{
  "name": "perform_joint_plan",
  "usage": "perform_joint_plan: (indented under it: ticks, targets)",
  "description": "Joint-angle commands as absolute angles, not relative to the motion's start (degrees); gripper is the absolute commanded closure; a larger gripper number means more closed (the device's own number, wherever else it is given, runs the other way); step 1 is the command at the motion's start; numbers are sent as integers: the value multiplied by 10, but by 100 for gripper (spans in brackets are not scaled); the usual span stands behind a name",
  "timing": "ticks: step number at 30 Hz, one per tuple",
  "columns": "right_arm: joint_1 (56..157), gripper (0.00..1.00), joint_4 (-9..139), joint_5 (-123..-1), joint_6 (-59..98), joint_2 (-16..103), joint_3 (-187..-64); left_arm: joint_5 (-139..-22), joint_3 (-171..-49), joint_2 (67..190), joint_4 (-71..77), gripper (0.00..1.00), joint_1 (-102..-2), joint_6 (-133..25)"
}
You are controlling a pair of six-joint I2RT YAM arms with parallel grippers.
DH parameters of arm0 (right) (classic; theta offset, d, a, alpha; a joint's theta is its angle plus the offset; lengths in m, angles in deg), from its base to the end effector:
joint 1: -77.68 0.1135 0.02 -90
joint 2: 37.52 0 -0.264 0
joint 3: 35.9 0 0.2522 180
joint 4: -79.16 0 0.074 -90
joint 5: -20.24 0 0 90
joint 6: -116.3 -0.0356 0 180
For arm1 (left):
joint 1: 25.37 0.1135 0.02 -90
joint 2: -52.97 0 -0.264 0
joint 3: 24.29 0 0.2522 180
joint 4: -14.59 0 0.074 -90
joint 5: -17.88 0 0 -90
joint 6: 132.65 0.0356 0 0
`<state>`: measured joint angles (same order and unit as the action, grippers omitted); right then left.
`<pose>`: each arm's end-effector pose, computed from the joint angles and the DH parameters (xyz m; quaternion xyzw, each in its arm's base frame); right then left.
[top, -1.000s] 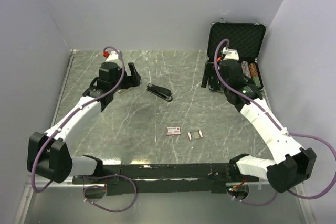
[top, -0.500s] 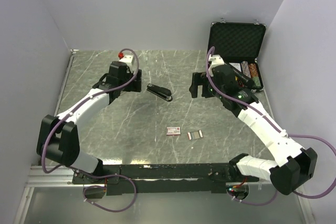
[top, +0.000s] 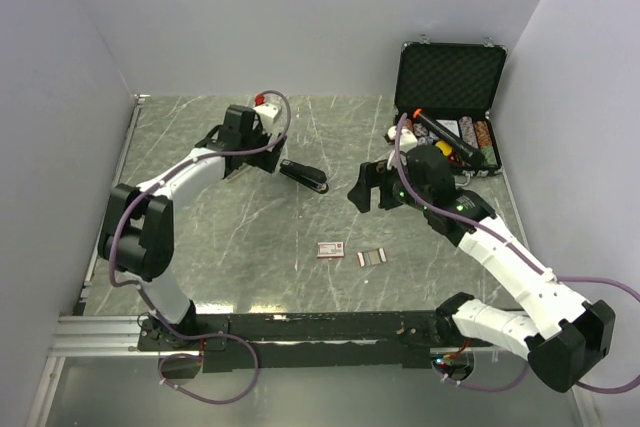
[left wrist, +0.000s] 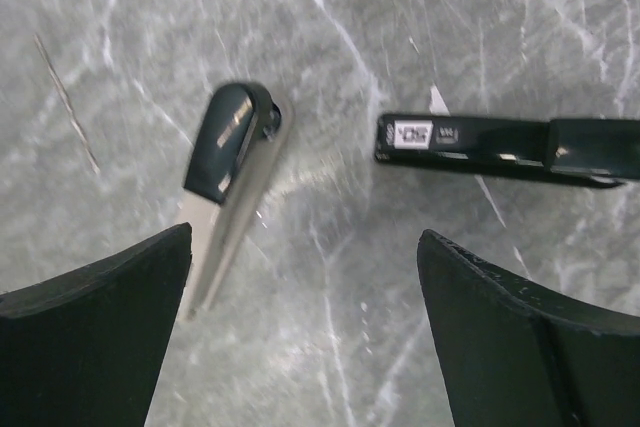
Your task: Unload the staples from the stapler
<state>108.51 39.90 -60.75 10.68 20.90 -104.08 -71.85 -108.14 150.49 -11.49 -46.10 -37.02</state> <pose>0.1906 0.1203 0.3274 -0.1532 0.8484 0.2604 0.4348 0.3591 -0.1357 0.2455 0.2055 0.8818 -0.0537 0.4212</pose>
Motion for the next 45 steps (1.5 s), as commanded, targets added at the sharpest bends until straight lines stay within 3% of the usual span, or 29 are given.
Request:
perform_joint_plan:
  ticks: [1, 18, 32, 45]
  targets:
    - [1110, 0, 434, -577, 94, 199, -1040, -723, -1126, 1536, -112, 1, -451, -317]
    - [1145, 0, 423, -589, 107, 197, -1038, -846, -1224, 1643, -116, 1, -368, -307]
    - [1146, 0, 401, -595, 105, 200, -1049, -901, -1221, 1693, -119, 3, -355, -303]
    - [1147, 0, 409, -595, 96, 184, -1022, -877, -1225, 1700, -123, 24, -356, -310]
